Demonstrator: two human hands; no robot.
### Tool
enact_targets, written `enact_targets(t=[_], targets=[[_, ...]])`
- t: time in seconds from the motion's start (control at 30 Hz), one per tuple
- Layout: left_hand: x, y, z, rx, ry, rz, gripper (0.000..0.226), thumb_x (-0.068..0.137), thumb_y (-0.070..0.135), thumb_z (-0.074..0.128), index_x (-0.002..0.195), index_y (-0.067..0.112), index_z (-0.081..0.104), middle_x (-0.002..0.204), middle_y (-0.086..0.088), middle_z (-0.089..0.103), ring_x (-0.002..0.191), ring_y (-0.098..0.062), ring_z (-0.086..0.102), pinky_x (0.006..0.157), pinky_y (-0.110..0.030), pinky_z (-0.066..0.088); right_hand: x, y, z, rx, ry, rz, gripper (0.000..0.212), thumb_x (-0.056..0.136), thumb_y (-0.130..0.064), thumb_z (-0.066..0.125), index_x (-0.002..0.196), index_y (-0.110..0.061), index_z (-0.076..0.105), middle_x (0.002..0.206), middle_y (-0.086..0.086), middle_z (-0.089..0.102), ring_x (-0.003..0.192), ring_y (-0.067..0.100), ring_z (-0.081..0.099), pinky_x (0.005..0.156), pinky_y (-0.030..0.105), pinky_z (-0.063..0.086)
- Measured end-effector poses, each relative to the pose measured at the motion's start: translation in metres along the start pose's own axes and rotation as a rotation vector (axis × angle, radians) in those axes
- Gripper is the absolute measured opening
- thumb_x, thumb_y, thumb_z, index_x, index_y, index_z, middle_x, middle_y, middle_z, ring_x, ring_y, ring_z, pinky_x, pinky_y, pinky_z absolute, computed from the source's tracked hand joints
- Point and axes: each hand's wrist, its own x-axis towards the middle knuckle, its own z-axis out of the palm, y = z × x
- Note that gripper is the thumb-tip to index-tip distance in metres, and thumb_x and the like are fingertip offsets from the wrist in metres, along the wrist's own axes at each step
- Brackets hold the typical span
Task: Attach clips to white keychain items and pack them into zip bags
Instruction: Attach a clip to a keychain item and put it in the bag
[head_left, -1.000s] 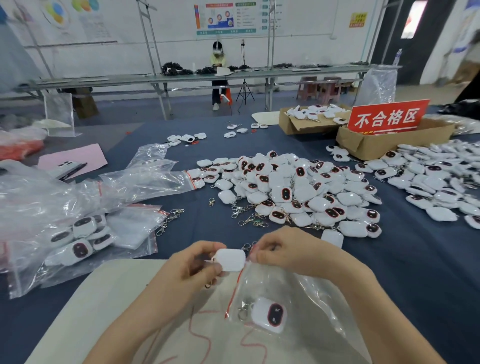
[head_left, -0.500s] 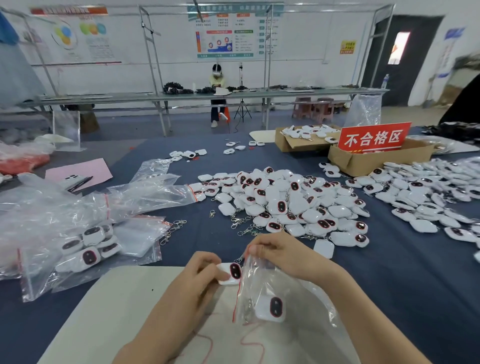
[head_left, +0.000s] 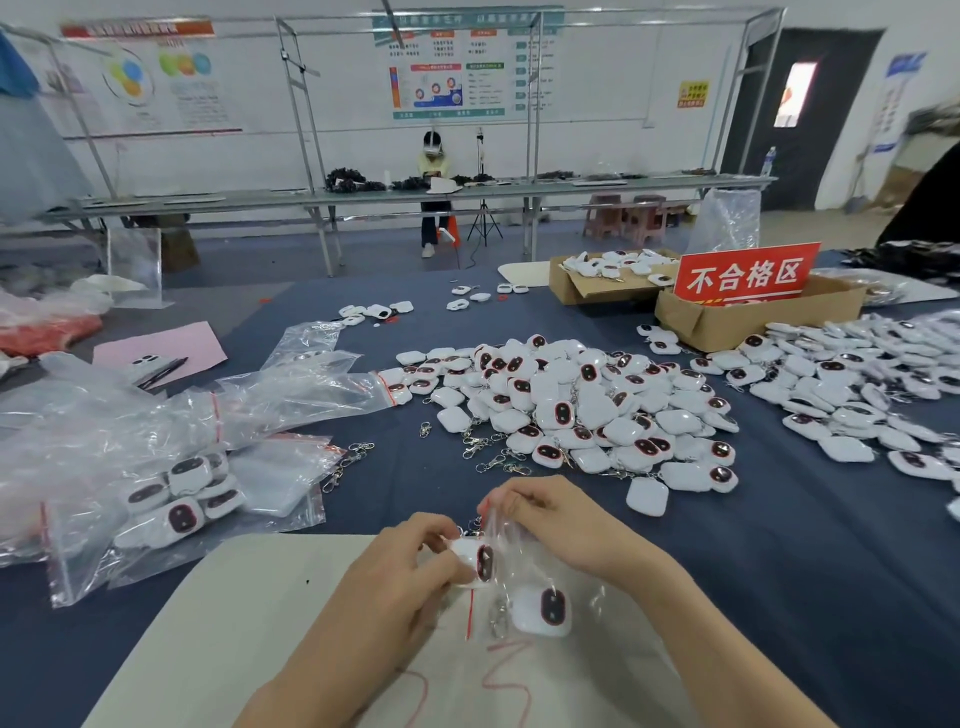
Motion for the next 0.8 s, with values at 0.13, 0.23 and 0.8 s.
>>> enact_targets(t=[0.13, 0.23, 0.8], targets=[[0.011, 0.008, 0.005, -0.041, 0.005, -0.01, 0.025, 0.08, 0.004, 0.078, 0.094, 0.024, 0.071, 0.1, 0.006, 0.057, 0.078, -0.013, 0.054, 0.066, -0.023, 0.044, 0.0, 0.003, 0.005, -0.121, 0.017, 0.015, 0.028, 0.103, -0.04, 0.052, 0.096, -0.029, 0.076, 0.093, -0.02, 0.075, 0.093, -0.003, 0.066, 0.092, 0.024, 0.049], [0.015, 0.015, 0.012, -0.089, 0.006, -0.073, 0.02, 0.088, 0.01, 0.073, 0.1, 0.025, 0.069, 0.103, 0.012, 0.061, 0.089, -0.009, 0.056, 0.077, -0.027, 0.047, 0.0, 0.004, 0.005, -0.11, 0.023, 0.029, 0.027, 0.103, -0.037, 0.053, 0.095, -0.029, 0.077, 0.091, -0.02, 0.075, 0.092, -0.005, 0.065, 0.091, 0.027, 0.05], [0.042, -0.004, 0.001, -0.734, 0.171, -0.661, 0.038, 0.094, -0.016, 0.039, 0.096, 0.013, 0.064, 0.092, 0.001, 0.078, 0.085, -0.014, 0.07, 0.078, -0.023, 0.051, 0.013, 0.0, -0.012, -0.171, 0.192, 0.01, 0.025, 0.101, -0.041, 0.055, 0.11, -0.028, 0.073, 0.101, -0.008, 0.073, 0.087, 0.009, 0.065, 0.084, 0.028, 0.053]])
